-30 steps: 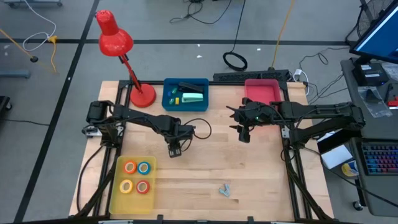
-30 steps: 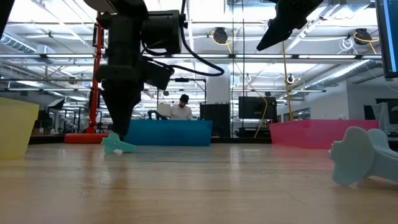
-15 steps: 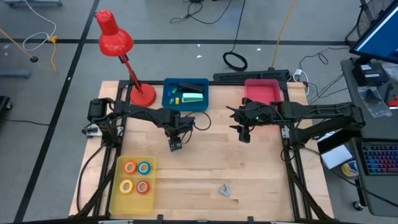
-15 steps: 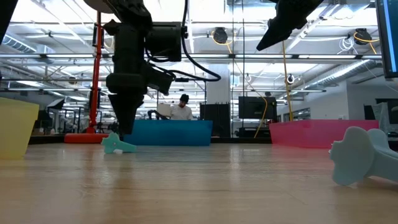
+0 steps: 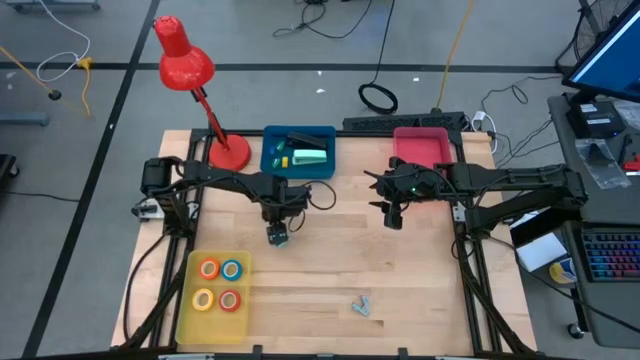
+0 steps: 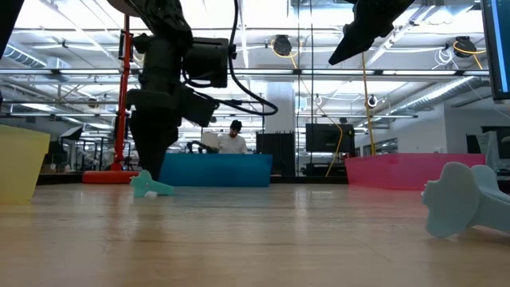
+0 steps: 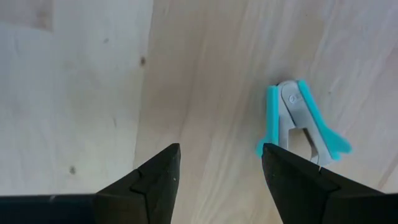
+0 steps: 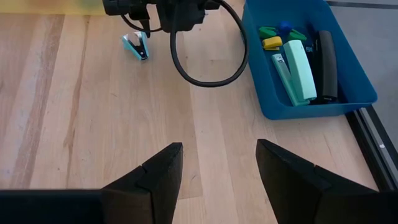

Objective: Pick and place Stapler, Stapler remover, tape
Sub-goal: Put the light blue staple remover into the pink bin

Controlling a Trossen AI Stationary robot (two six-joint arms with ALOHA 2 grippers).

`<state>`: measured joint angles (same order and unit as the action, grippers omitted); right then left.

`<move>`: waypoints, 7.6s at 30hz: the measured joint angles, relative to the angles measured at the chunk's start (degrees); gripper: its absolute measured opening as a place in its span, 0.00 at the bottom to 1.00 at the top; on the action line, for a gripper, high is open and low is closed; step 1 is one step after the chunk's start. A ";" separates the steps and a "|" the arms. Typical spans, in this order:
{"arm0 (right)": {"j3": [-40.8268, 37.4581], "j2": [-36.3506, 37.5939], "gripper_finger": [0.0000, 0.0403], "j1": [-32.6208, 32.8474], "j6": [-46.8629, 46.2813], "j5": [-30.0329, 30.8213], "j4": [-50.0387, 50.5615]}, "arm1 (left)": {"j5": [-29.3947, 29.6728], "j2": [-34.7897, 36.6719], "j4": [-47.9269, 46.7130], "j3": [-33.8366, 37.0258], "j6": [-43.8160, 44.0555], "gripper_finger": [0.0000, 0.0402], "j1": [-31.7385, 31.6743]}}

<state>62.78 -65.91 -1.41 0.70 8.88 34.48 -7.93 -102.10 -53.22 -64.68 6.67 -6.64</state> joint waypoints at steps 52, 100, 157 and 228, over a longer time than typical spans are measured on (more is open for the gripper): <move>0.00 0.00 0.49 -0.01 1.06 0.09 -0.99 | -1.58 0.02 -2.04 -1.10 9.13 0.57 -1.05; 0.00 0.02 0.49 0.00 -0.47 0.05 -3.43 | -8.78 0.02 4.02 3.58 12.95 0.08 -0.35; -0.06 18.90 0.49 0.00 -11.11 0.05 9.22 | -13.83 0.00 42.23 -15.90 10.68 0.00 -9.79; -12.20 15.22 0.02 -0.11 -18.10 -7.33 -26.11 | -16.51 0.07 71.09 -15.85 9.93 0.00 -5.38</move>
<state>50.59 -50.69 -1.52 -17.41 1.55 8.37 -24.44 -102.04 17.87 -80.53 16.60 -12.01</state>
